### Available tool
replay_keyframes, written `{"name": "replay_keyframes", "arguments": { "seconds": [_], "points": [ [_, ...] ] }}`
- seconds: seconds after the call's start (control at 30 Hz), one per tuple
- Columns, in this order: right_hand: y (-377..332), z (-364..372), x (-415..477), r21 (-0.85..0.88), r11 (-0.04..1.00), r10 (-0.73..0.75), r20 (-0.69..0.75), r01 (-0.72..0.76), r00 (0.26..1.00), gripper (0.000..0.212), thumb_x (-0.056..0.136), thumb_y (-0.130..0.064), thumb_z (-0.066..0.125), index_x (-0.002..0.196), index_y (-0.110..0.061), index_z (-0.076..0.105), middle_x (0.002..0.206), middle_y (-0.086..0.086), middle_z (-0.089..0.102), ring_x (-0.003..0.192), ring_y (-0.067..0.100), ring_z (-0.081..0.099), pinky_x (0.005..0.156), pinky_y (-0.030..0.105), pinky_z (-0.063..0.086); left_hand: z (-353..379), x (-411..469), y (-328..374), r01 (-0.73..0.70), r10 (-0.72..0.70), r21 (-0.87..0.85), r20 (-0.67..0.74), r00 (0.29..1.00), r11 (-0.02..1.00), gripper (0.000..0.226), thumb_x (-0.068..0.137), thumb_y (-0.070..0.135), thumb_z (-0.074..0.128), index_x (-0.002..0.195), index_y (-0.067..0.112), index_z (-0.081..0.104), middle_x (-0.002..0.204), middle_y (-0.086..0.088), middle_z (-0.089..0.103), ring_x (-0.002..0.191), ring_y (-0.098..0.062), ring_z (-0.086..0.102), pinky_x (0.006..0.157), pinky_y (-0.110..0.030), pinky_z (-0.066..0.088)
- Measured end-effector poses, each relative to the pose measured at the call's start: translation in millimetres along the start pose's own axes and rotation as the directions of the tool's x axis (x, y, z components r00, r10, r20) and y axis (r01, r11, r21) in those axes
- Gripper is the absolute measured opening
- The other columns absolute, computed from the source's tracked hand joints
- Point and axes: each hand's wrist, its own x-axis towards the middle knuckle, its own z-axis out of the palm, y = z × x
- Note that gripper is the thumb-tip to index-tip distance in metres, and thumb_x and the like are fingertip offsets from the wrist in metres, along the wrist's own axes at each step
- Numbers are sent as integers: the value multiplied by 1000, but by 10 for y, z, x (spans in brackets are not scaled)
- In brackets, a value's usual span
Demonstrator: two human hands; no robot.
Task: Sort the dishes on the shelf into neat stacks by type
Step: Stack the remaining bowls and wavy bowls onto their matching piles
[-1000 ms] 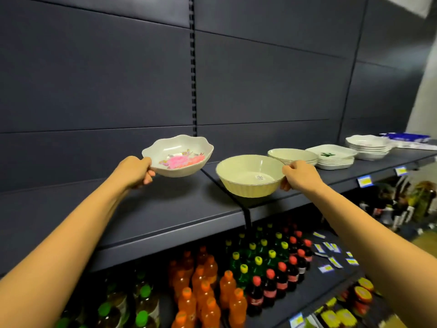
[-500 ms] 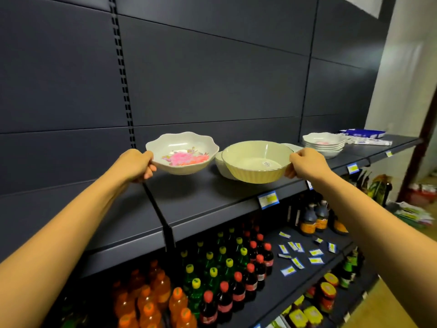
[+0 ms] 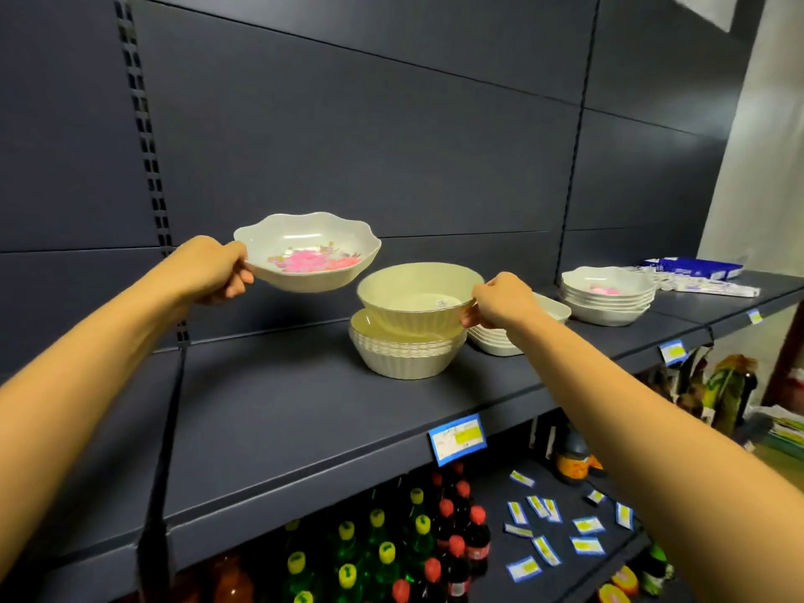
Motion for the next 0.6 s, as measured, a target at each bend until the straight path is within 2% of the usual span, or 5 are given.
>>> {"name": "replay_keyframes", "arguments": {
  "seconds": [0.1, 0.2, 0.37, 0.53, 0.6],
  "points": [
    [82, 91, 162, -29, 999, -23, 54, 25, 998, 34, 84, -3, 36, 55, -6, 52, 36, 2, 60, 64, 25, 52, 78, 34, 50, 126, 89, 90, 11, -10, 43, -5, 1000, 999, 40, 93, 14, 34, 58, 3, 51, 18, -2, 38, 14, -6, 29, 24, -8, 22],
    [166, 156, 251, -118, 990, -70, 88, 80, 994, 29, 87, -13, 38, 73, -3, 61, 70, 14, 69, 81, 31, 62, 81, 33, 53, 250, 135, 204, 13, -13, 61, -1, 1000, 998, 41, 94, 15, 33, 58, 4, 51, 18, -2, 38, 14, -7, 27, 24, -10, 22],
    [339, -76, 417, -358, 898, -197, 191, 255, 962, 36, 93, -32, 36, 81, -9, 61, 99, 16, 72, 99, 35, 63, 90, 38, 50, 669, 177, 471, 1, -1, 42, -2, 1000, 999, 41, 94, 15, 33, 59, 3, 51, 18, -2, 38, 14, -5, 28, 23, -7, 22],
    [720, -678, 596, -558, 745, -245, 279, 365, 928, 37, 92, -31, 41, 115, -16, 65, 125, 8, 62, 113, 32, 57, 88, 36, 46, 1277, 160, 814, -5, 5, 22, 17, 1000, 1000, 40, 93, 15, 34, 59, 3, 51, 20, -1, 39, 16, -5, 28, 24, -8, 23],
    [919, -973, 690, -585, 717, -228, 319, 380, 920, 36, 91, -30, 43, 118, -19, 64, 128, 9, 61, 115, 33, 55, 89, 37, 45, 1574, 121, 982, -8, 8, 19, 25, 1000, 1000, 40, 94, 15, 34, 59, 3, 51, 20, -1, 39, 16, -5, 29, 24, -9, 24]
  ]
}}
